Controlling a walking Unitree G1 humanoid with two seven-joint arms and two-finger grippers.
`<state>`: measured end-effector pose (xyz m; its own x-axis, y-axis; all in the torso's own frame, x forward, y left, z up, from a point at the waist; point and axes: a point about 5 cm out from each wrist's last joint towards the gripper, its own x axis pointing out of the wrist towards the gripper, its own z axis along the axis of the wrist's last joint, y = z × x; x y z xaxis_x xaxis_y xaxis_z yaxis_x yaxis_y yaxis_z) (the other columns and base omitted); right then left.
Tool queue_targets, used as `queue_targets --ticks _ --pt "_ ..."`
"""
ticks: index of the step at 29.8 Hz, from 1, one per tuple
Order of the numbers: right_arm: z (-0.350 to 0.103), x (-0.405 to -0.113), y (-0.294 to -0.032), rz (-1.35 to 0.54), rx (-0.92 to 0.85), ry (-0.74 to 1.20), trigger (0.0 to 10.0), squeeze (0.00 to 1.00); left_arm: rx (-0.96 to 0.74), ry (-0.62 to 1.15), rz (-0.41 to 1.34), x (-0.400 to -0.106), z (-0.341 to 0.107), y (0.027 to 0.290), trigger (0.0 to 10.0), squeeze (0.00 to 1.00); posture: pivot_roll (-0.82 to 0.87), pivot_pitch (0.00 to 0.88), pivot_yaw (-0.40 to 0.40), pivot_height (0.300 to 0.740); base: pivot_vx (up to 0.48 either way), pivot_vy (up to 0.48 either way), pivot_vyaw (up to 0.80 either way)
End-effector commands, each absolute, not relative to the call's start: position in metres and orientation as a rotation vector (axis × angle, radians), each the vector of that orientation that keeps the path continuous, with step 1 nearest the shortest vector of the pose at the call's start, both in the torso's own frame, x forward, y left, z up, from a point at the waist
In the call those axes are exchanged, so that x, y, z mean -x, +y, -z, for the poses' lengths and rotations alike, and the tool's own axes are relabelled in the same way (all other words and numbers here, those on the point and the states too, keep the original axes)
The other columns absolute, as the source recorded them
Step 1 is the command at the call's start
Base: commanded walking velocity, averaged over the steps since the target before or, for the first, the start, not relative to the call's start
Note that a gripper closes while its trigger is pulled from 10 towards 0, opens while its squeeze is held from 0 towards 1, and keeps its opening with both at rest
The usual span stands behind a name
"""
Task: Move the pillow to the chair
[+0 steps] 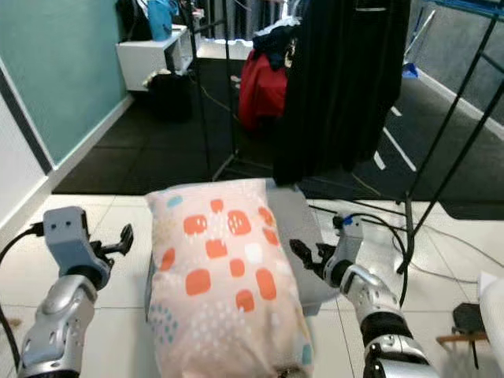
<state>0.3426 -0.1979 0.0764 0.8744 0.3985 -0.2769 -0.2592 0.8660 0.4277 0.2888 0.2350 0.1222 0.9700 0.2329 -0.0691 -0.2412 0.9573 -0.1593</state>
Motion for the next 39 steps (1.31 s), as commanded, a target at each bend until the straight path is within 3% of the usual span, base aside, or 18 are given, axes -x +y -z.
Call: queue_targets --ticks 1,8,19,30,39 --pt "-0.087 -0.348 -0.198 -0.364 -0.406 0.333 10.0 0.0 0.211 0.044 -0.255 -0.29 -0.121 0.236 10.0 0.0 -0.12 0.059 -0.048 0.595 0.0 0.0 0.0" --pt "-0.098 -0.352 -0.198 -0.377 -0.435 0.294 10.0 0.0 0.255 0.009 -0.31 -0.293 -0.124 0.247 10.0 0.0 -0.14 0.071 -0.045 0.575 0.0 0.0 0.0" --pt "-0.108 -0.356 -0.184 -0.437 -0.535 0.248 10.0 0.0 0.507 -0.182 -0.345 -0.299 -0.152 0.261 10.0 0.0 -0.13 0.073 -0.055 0.535 0.0 0.0 0.0" --pt "-0.11 -0.355 -0.177 -0.471 -0.551 0.243 10.0 0.0 0.499 -0.124 -0.322 -0.302 -0.14 0.255 10.0 0.0 -0.11 0.081 -0.039 0.5 0.0 0.0 0.0" --pt "-0.112 -0.353 -0.173 -0.512 -0.591 0.221 10.0 0.0 0.591 -0.061 -0.255 -0.3 -0.124 0.242 10.0 0.0 -0.11 0.093 -0.034 0.475 0.0 0.0 0.0"
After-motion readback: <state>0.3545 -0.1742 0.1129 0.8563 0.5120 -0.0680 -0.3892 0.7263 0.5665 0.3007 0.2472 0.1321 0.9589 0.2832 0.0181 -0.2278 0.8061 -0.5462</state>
